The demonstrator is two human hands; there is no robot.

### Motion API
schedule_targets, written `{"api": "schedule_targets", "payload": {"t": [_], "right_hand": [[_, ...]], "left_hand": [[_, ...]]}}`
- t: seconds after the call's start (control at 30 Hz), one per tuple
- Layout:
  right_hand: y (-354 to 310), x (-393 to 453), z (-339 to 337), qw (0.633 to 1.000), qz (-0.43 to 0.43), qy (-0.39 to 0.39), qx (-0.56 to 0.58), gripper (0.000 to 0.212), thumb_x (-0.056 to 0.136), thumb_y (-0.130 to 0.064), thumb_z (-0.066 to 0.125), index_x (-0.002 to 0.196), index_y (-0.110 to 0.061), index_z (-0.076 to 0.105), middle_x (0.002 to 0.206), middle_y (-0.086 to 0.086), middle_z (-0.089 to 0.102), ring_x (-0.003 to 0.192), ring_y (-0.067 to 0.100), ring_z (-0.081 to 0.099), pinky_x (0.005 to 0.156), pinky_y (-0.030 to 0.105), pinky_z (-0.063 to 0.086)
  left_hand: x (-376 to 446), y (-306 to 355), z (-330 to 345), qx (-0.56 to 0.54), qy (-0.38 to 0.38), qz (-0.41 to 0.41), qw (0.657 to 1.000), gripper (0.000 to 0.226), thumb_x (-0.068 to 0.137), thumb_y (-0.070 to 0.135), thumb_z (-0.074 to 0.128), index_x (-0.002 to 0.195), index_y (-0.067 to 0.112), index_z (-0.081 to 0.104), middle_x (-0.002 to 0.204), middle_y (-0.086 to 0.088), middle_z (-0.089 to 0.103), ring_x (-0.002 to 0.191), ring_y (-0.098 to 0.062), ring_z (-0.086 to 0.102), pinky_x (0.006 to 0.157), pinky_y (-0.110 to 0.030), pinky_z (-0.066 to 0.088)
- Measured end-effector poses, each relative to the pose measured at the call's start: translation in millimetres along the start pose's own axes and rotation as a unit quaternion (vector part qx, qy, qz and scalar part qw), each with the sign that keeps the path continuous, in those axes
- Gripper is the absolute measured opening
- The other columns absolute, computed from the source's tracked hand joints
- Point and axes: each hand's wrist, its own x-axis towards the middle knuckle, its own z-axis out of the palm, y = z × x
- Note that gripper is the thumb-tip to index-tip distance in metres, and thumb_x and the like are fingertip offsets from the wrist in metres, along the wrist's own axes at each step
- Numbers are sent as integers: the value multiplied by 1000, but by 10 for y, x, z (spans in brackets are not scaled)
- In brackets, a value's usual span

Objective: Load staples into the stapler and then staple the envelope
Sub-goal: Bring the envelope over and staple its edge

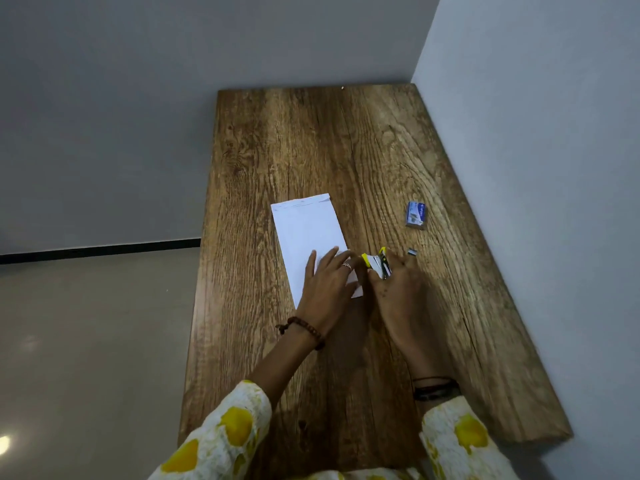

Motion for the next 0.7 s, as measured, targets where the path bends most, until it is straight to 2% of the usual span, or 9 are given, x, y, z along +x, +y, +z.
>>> {"api": "schedule_targets", "payload": {"t": [0.17, 0.23, 0.33, 0.4, 0.47, 0.57, 0.63, 0.7], "right_hand": [[35, 12, 15, 1000, -2, -6, 2, 53, 91, -27, 55, 137, -6, 40, 142, 23, 40, 127, 36, 41, 104, 39, 34], [48, 6, 3, 1000, -2, -11, 2, 53, 91, -24, 55, 138, -6, 38, 143, 21, 38, 130, 34, 39, 106, 38, 33], [58, -22, -20, 1000, -26, 12, -6, 53, 88, -24, 60, 134, -3, 43, 136, 23, 45, 123, 37, 44, 100, 45, 39], [44, -73, -10, 994, -88, 65, -16, 47, 86, -23, 62, 127, -2, 50, 124, 22, 54, 114, 37, 51, 91, 47, 47], [-7, -176, 39, 982, -165, 89, -2, 37, 86, -19, 60, 120, -5, 57, 114, 17, 63, 108, 34, 58, 87, 45, 51], [-66, -340, 172, 972, -235, 24, 5, 30, 83, -19, 59, 111, -10, 66, 104, 7, 71, 98, 24, 66, 88, 37, 52], [-46, -394, 285, 964, -263, 7, -30, 27, 81, -19, 58, 104, -11, 69, 98, 3, 73, 90, 19, 69, 87, 29, 51], [-55, -386, 335, 962, -271, 2, -34, 25, 79, -16, 60, 100, -11, 71, 98, 3, 74, 88, 17, 70, 81, 27, 54]], "left_hand": [[48, -26, 35, 10, -60, -26, 998, 47, 96, 32, 40, 141, 25, 30, 154, 4, 21, 144, -18, 5, 113, -52, -9], [30, -58, 17, -7, -60, -21, 998, 46, 95, 33, 40, 140, 24, 31, 155, 3, 19, 144, -17, 4, 112, -51, -11], [-64, -137, -48, -51, 15, -17, 998, 43, 94, 35, 42, 134, 20, 43, 150, -2, 32, 142, -17, 18, 114, -40, -8], [-200, -220, -85, -65, 91, -17, 994, 39, 90, 36, 44, 123, 18, 55, 138, -6, 50, 134, -18, 35, 115, -41, 13], [-384, -321, -111, -48, 144, -27, 988, 32, 86, 36, 49, 110, 19, 62, 121, -5, 62, 117, -14, 44, 101, -41, 35], [-625, -434, -107, -6, 149, -21, 989, 26, 84, 35, 49, 98, 19, 64, 104, -2, 68, 102, -12, 50, 91, -34, 34], [-722, -515, -68, 7, 141, -17, 990, 23, 85, 32, 47, 93, 19, 64, 103, -2, 69, 101, -14, 57, 93, -34, 31], [-748, -577, -61, 18, 145, -22, 989, 21, 85, 29, 45, 92, 21, 64, 107, -2, 69, 104, -12, 53, 98, -39, 32]]}}
